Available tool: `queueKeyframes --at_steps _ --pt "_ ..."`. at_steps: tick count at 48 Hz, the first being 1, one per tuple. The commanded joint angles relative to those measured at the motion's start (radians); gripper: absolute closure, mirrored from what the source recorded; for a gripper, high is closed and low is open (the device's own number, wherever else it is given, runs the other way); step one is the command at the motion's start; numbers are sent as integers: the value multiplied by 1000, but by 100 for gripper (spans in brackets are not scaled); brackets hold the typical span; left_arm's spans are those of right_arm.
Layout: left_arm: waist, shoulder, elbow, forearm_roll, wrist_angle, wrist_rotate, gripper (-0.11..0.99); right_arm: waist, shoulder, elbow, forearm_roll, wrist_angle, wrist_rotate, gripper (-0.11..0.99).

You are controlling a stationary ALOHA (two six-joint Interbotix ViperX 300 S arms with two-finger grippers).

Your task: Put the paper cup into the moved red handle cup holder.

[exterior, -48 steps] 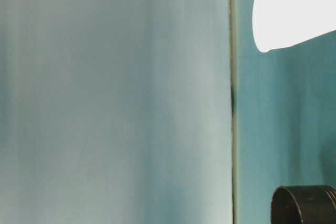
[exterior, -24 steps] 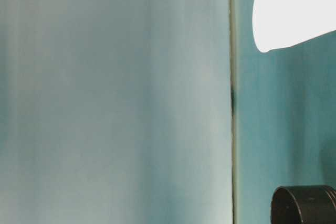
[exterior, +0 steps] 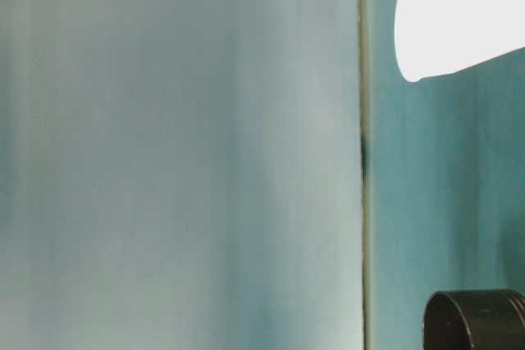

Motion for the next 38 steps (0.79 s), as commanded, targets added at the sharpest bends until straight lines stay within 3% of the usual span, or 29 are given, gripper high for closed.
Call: queueKeyframes --at_steps 1,6,8,18,31,38 --pt "-3 34 -29 2 2 3 30 2 -6 -23 2 -5 6 99" --pt "-3 66 -35 2 -3 23 1 3 -12 -21 2 -5 8 99" --pt "-3 75 -37 2 -6 37 -5 3 -12 -21 2 -5 8 99" --pt "-2 104 -40 2 -20 98 -7 3 -12 -23 2 5 9 99" --pt "15 207 -44 0 -87 143 -7 3 -12 -21 2 9 9 99" --pt "28 301 -57 2 -138 152 -7 2 -12 -21 0 9 9 99"
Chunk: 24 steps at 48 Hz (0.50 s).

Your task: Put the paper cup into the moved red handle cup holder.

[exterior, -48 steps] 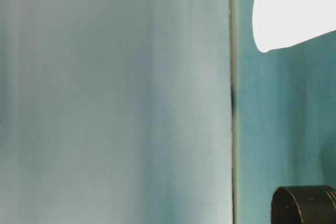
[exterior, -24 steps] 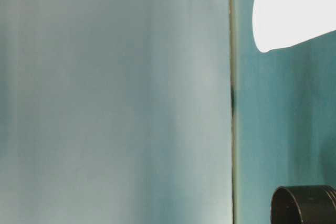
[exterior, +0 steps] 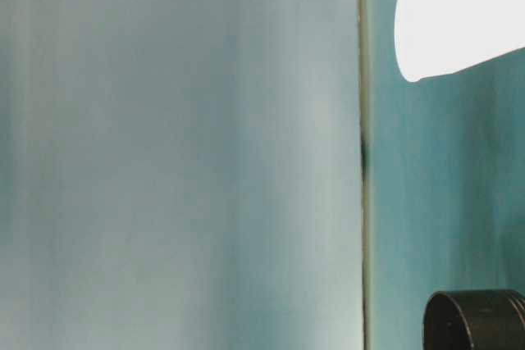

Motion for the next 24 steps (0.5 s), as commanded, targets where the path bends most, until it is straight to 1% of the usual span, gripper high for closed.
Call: queueKeyframes --at_steps 1,2,6,12,16,17,22,24 --pt "11 58 -23 2 -34 2 -7 2 6 -20 2 -6 9 99" --pt "14 72 -23 2 -38 2 -7 3 6 -20 0 -5 9 99" --pt "21 117 -29 2 -60 3 -7 2 6 -18 2 -5 9 99" --pt "25 166 -38 2 -92 5 -7 3 6 -18 2 -6 9 99" --pt "32 192 -40 2 -106 6 -7 2 6 -18 2 -5 9 99" --pt "32 196 -40 2 -107 6 -7 2 6 -17 0 -5 9 99" --pt "37 216 -40 2 -109 6 -7 3 6 -17 2 -5 9 99" --pt "35 219 -40 2 -109 6 -7 2 6 -17 2 -5 9 99"
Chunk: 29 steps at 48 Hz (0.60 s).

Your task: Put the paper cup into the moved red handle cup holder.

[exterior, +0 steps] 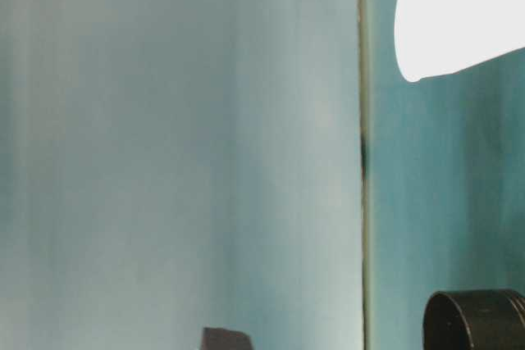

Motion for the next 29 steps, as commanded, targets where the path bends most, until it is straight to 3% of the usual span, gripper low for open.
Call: queueKeyframes --at_steps 1,21,29 --pt "0 5 -14 3 -6 0 -7 3 6 -17 0 -5 8 99" --pt "0 5 -18 3 -6 -3 -5 3 6 -15 0 -6 8 99" --pt "-3 3 -31 3 -6 -3 8 3 6 -15 0 -5 8 99"
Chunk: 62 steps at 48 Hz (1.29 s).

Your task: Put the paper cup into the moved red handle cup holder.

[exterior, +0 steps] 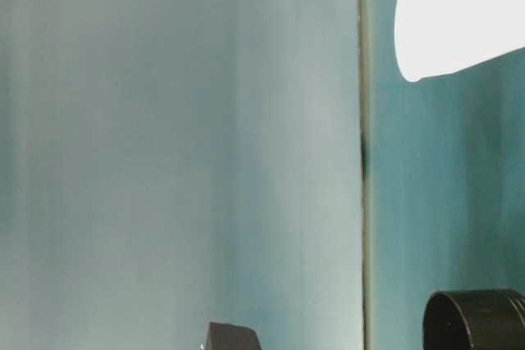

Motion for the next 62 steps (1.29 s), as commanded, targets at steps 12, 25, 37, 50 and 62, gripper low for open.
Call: queueKeyframes --at_steps 12,25,37,50,62 --pt "-31 0 -32 3 6 3 62 2 6 -14 0 -6 9 99" --pt "-37 -5 -34 3 28 3 62 2 6 -14 0 -5 8 99" --pt "-35 -129 -135 3 245 3 62 3 5 -12 2 -5 8 99" --pt "-32 -322 -238 3 454 2 62 2 5 -12 0 -5 8 99" --pt "-32 -350 -242 3 499 2 62 2 6 -12 2 -5 8 99"
